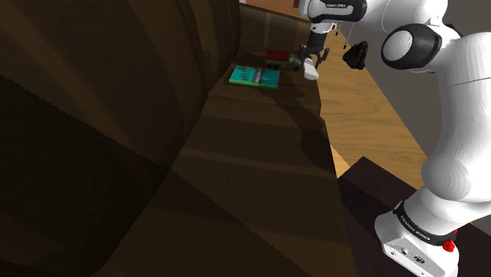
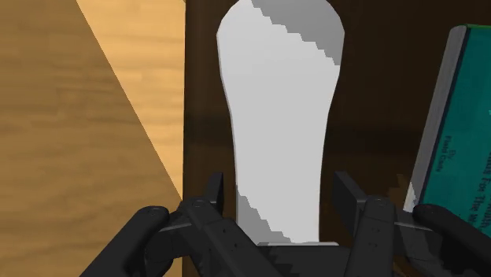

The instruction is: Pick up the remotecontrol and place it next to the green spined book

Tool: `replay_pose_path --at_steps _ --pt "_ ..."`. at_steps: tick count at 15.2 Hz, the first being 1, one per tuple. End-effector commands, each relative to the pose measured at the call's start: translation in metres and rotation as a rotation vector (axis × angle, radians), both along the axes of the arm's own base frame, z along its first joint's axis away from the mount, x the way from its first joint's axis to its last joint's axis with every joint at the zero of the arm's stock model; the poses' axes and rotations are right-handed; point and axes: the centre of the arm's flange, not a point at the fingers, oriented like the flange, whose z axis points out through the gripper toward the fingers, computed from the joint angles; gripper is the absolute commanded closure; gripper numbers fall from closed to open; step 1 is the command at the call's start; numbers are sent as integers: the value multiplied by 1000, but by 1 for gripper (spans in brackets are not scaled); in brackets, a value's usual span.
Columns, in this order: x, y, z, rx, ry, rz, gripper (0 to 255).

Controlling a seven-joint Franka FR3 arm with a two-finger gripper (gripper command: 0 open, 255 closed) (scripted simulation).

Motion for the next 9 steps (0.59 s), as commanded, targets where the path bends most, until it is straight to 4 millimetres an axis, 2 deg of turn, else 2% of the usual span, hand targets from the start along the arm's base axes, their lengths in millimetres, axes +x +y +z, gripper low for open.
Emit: replay_pose_path --at_steps 1,9 --pt "-1 0 -10 0 -1 0 255" --pt "-1 0 -52 0 -1 0 255"
